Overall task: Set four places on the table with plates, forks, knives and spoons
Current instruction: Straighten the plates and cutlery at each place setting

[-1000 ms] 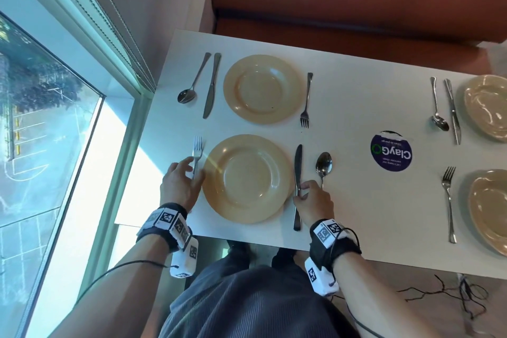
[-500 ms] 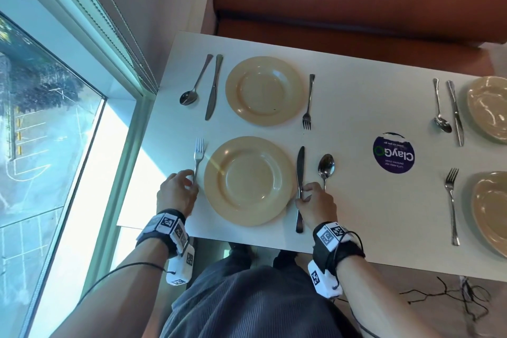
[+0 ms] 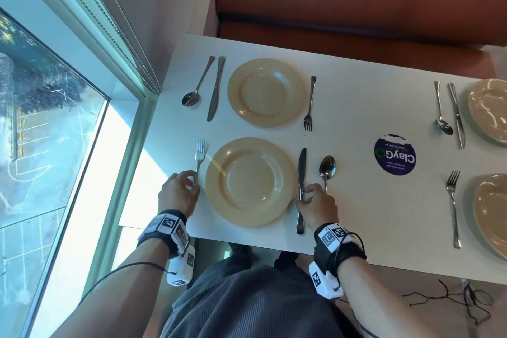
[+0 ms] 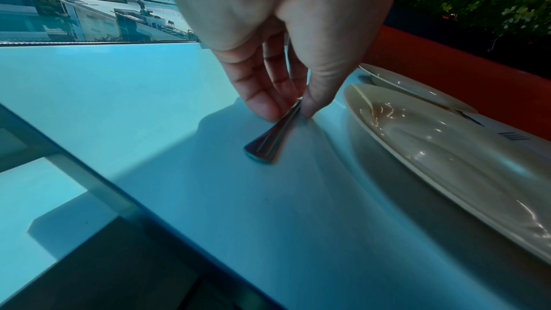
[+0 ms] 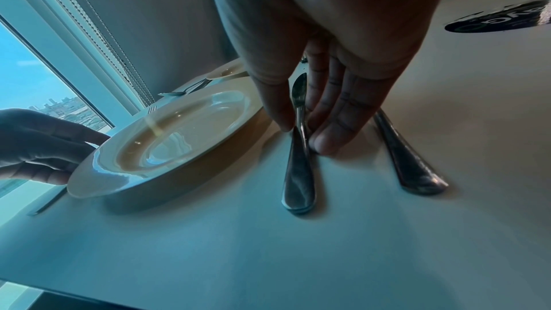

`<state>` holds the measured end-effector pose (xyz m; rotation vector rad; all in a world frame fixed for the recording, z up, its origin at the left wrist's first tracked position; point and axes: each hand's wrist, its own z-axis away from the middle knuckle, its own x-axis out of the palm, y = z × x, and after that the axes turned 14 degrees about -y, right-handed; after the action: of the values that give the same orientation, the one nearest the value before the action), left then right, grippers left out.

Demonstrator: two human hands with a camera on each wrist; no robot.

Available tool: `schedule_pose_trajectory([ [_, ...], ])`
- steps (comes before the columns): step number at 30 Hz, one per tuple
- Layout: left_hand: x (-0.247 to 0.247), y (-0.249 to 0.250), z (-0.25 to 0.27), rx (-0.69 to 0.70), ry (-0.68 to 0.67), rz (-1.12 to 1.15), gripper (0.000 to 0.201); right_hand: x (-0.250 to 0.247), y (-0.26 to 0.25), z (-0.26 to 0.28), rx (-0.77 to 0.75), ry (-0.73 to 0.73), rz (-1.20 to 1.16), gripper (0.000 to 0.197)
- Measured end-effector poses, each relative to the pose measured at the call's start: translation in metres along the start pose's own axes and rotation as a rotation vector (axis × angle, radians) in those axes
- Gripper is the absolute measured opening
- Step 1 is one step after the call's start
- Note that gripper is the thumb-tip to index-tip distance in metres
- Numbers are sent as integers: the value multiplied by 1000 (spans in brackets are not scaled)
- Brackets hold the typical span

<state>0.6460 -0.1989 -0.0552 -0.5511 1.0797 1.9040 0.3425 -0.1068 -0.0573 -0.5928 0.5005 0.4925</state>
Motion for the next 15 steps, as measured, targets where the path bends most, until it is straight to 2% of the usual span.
schedule_pose_trajectory([
  [15, -1, 0, 5, 26, 3, 8, 28, 0, 0, 1, 9, -4, -11, 41],
])
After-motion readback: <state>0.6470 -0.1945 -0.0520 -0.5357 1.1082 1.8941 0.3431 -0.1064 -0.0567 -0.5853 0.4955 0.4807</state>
